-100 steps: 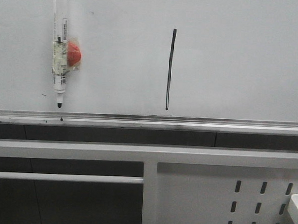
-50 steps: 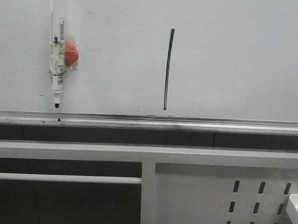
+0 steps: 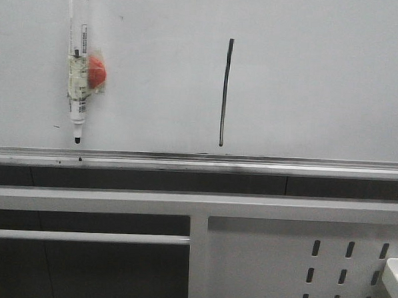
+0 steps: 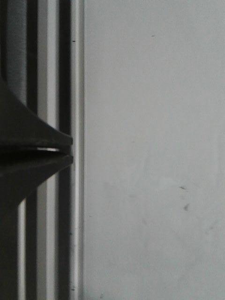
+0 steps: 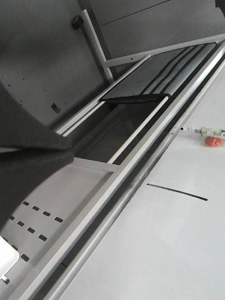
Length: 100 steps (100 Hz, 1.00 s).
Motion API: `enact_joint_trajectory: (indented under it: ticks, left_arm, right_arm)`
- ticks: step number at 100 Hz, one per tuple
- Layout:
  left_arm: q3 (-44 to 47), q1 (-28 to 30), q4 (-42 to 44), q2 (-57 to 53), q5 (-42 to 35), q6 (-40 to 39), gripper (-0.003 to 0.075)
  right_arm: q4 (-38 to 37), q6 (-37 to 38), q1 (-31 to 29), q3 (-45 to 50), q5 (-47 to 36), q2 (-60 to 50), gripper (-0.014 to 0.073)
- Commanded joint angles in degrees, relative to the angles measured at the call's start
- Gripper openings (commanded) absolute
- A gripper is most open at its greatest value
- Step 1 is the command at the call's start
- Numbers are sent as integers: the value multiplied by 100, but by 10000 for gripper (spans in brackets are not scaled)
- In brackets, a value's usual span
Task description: Write number 1 on whiteboard
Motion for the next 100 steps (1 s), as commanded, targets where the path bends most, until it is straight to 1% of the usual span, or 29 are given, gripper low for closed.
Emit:
enact_joint_trajectory:
  ticks: [1, 4, 89, 95, 100]
  left_arm:
    - [200, 1, 144, -133, 148, -51, -20]
    - [200, 1, 195, -133, 313, -51, -20]
    - [200, 1, 212, -133, 310, -51, -20]
    - [200, 1, 212, -133, 310, -51, -20]
    - [200, 1, 212, -133, 310, -51, -20]
  right_arm:
    - [-29, -4, -29, -128, -428, -56, -50]
    - [-29, -4, -29, -128, -428, -56, -50]
    - [-29, -4, -29, -128, -438, -56, -50]
    - [-104, -4, -29, -142, -615, -56, -50]
    - [187, -4, -29, -131, -738, -56, -50]
